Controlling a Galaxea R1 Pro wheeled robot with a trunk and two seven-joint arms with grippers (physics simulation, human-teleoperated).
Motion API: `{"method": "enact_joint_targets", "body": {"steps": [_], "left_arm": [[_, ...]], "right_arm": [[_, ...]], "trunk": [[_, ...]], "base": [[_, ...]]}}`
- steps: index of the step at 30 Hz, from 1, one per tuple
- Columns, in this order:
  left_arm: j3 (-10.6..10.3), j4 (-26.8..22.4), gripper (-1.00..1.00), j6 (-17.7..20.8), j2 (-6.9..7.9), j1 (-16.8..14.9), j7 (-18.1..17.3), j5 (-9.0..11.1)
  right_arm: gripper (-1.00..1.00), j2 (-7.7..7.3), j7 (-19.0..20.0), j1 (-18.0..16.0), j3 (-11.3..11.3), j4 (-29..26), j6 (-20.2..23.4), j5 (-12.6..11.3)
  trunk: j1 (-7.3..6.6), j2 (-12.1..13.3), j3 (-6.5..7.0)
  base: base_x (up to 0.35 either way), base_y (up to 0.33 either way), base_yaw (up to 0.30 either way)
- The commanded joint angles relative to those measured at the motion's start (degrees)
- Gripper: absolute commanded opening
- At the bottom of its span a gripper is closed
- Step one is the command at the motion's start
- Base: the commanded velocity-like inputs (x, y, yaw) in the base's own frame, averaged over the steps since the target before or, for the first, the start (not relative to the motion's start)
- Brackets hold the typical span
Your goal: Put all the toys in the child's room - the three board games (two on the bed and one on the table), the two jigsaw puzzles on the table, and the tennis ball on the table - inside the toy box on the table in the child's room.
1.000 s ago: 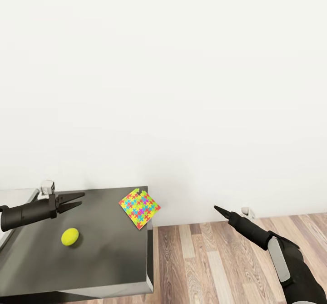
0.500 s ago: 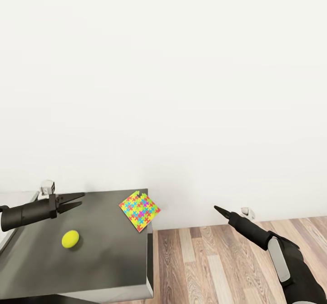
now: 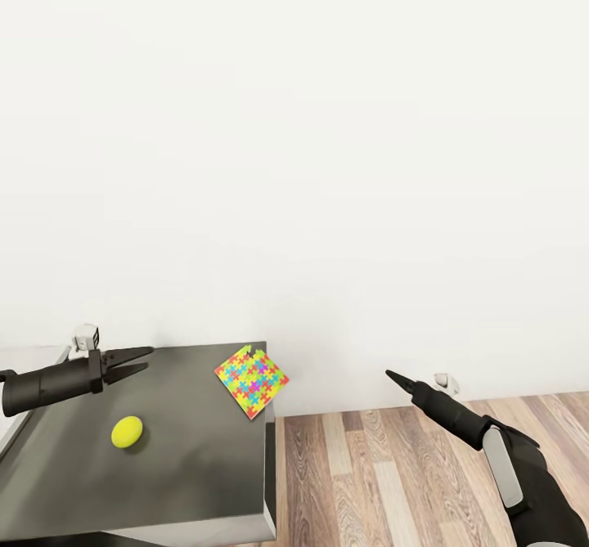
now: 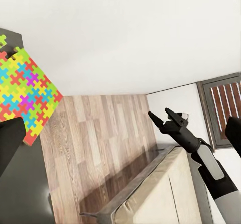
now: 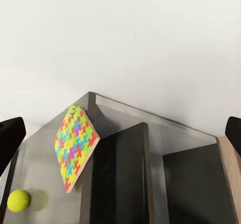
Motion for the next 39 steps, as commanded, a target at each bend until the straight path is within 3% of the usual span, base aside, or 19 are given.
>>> {"method": "enact_joint_targets", "body": {"steps": [1, 16, 39], "left_arm": [[0.0, 0.0, 1.00, 0.3, 0.00, -0.1, -0.3, -0.2], [0.0, 0.0, 1.00, 0.3, 0.00, -0.1, -0.3, -0.2], [0.0, 0.0, 1.00, 0.3, -0.14, -0.1, -0.3, -0.2]], "right_arm": [[1.00, 0.02, 0.1, 0.0, -0.1, 0.0, 0.4, -0.2], [1.00, 0.06, 0.3, 0.0, 0.0, 0.0, 0.1, -0.2], [1.00, -0.06, 4.6, 0.0, 0.0, 0.0, 0.0, -0.1]], "trunk": [[0.03, -0.1, -0.10], [0.03, -0.1, 0.09], [0.03, -0.1, 2.12]], "base": [[0.000, 0.000, 0.000], [0.000, 0.000, 0.000], [0.000, 0.000, 0.000]]}}
